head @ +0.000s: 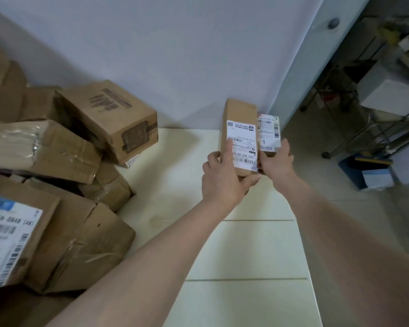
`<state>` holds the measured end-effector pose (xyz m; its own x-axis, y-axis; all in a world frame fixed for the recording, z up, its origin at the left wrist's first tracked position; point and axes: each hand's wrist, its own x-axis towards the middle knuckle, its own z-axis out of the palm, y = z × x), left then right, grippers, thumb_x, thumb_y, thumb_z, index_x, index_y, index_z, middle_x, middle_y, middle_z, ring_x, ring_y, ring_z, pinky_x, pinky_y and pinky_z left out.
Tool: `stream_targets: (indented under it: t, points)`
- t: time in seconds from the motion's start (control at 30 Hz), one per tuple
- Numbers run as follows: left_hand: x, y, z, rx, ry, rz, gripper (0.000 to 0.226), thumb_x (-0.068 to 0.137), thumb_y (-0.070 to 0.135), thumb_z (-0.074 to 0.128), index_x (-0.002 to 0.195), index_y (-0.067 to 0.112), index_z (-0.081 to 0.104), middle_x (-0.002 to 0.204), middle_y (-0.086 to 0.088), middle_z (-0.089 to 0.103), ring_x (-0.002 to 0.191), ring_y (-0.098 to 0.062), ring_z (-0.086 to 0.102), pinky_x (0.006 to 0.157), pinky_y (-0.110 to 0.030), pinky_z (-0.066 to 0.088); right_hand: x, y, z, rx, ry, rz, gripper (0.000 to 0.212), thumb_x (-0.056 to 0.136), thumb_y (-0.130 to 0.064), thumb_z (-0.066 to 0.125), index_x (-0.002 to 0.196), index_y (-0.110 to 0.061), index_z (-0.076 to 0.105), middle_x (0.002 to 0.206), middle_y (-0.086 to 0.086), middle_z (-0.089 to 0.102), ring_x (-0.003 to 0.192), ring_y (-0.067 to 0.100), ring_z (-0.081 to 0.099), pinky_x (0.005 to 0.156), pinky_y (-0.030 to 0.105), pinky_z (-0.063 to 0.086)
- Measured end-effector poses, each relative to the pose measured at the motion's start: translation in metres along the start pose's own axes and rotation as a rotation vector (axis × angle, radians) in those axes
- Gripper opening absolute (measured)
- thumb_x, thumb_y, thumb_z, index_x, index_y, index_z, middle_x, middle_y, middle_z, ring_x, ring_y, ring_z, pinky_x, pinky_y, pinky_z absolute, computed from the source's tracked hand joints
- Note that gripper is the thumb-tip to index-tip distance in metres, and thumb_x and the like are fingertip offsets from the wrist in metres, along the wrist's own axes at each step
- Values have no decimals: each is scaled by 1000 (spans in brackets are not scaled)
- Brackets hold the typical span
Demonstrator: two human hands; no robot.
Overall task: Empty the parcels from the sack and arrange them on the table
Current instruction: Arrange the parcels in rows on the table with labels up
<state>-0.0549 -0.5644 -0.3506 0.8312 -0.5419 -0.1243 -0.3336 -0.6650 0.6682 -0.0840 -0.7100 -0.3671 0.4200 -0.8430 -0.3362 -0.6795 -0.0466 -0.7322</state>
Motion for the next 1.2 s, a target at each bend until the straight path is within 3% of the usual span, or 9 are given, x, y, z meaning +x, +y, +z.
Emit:
stream_targets:
  t: [0.13,0.3,0.47,0.57,0.63,0.7,0.83,1.03,1.2]
  points:
    - [4,-8,-24,-376,283,-139,102,82,60,63,155,19,5,146,-13,27,136,-27,32,107,-41,36,-13,-12,-11,11,201,-1,65,95,-30,55,151,-16,23,147,16,20,99,34,56,94,40,47]
    - [34,-33,-85,-1237,540,-919,130,52,87,62,151,17,15,147,0,35,133,-26,41,110,-44,37,-45,-47,-3,-21,384,-401,33,94,-16,54,128,-15,51,131,8,43,97,24,58,73,27,38]
    - [41,-51,-133,-1475,665,-934,91,64,74,70,133,20,49,108,9,50,104,-18,54,85,-26,42,-75,-73,31,-48,193,-734,25,92,-11,53,114,-19,62,118,-1,54,87,16,58,78,30,48]
    - [33,-50,-125,-1161,785,-928,100,63,51,83,140,12,33,138,-8,43,125,-29,44,105,-34,36,-86,-81,49,16,-32,-742,21,94,-14,54,111,-21,64,108,-1,65,80,11,59,80,29,51]
    - [22,-47,-108,-831,917,-608,106,60,24,89,143,10,26,149,-15,29,135,-34,32,112,-39,29,-98,-87,62,168,-285,-573,23,97,-27,53,120,-26,58,108,-2,66,88,15,65,80,38,57]
    - [9,-49,-87,-395,948,-299,95,62,18,86,140,13,33,146,-14,35,132,-34,34,107,-52,35,-110,-91,74,269,-486,-309,43,95,-49,50,131,-25,48,115,-4,63,92,19,67,80,40,58]
    - [-6,-66,-51,103,879,-132,56,82,17,69,130,23,41,135,-7,42,127,-31,41,94,-61,42,-124,-82,91,342,-587,96,49,96,-58,40,123,-19,52,108,1,67,95,19,65,82,34,55]
    - [-25,-99,-39,-146,485,-29,66,74,35,76,134,34,46,143,-1,33,135,-21,32,109,-43,37,-131,-55,92,74,-549,227,48,100,-47,36,128,-10,51,112,9,63,97,31,67,81,47,59]
    - [-19,-95,-45,-265,396,-315,98,70,31,83,149,36,25,157,-13,2,140,-29,20,111,-39,30,-135,-65,66,-414,-84,-390,27,94,-28,48,116,-22,61,114,2,61,105,26,61,86,33,50]
